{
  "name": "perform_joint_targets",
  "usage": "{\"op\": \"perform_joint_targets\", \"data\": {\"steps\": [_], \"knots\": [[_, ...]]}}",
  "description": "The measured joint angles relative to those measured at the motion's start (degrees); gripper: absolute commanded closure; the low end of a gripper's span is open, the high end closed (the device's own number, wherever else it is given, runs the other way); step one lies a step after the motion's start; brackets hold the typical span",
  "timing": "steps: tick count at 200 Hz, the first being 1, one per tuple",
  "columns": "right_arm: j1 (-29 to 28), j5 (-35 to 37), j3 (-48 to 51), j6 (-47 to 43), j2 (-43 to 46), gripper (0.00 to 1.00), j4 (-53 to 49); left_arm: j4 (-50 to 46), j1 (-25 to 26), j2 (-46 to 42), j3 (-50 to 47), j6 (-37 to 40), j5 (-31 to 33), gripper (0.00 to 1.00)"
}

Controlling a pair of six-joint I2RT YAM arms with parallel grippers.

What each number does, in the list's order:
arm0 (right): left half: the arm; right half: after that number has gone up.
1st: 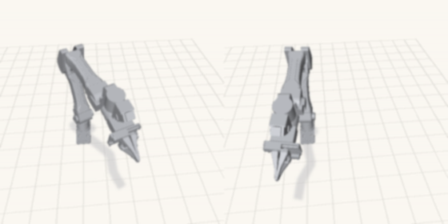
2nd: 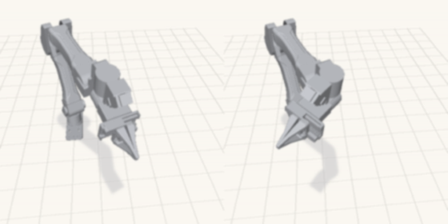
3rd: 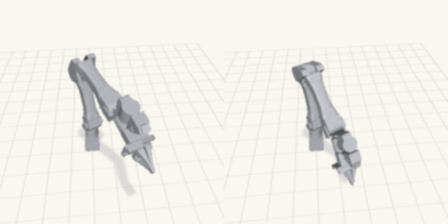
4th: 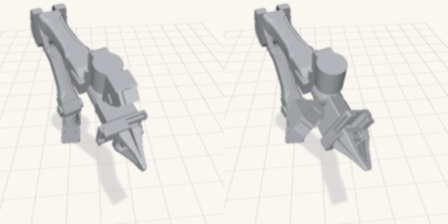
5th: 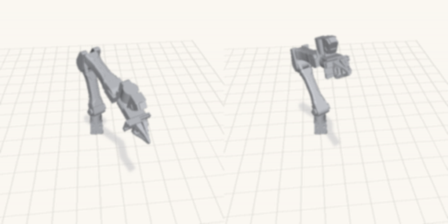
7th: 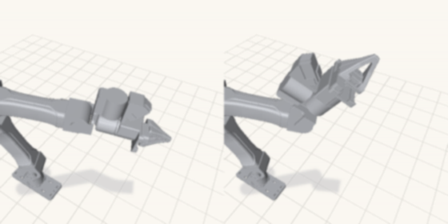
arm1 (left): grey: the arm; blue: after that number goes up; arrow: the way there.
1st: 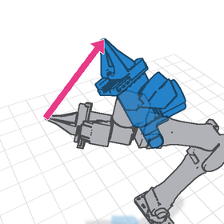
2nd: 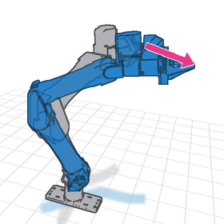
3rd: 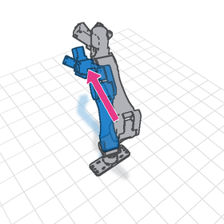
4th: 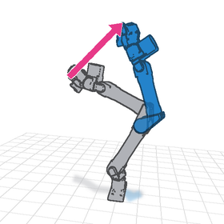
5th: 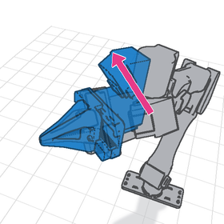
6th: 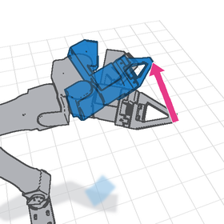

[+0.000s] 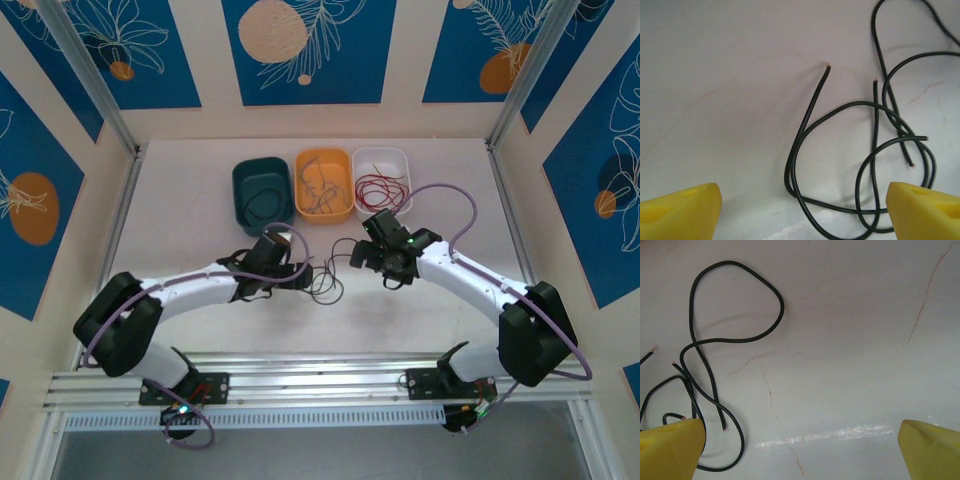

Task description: Untangle the cables

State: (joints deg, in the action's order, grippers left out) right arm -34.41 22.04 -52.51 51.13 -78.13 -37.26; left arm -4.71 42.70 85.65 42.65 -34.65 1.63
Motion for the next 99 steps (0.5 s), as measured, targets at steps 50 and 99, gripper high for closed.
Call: {"op": "perform_joint_targets", "data": {"steps": [50, 99], "knots": [[-0.85, -0.17, 0.0, 1.36, -0.11, 0.01, 0.24, 0.04, 0.2, 4.61, 2.95, 0.2, 1.4, 0.25], [-1.16, -0.15, 0.0, 1.92, -1.77, 0.01, 0.59, 2.05, 0.2, 8.46, 3.91, -1.46, 3.34, 0.4]]}}
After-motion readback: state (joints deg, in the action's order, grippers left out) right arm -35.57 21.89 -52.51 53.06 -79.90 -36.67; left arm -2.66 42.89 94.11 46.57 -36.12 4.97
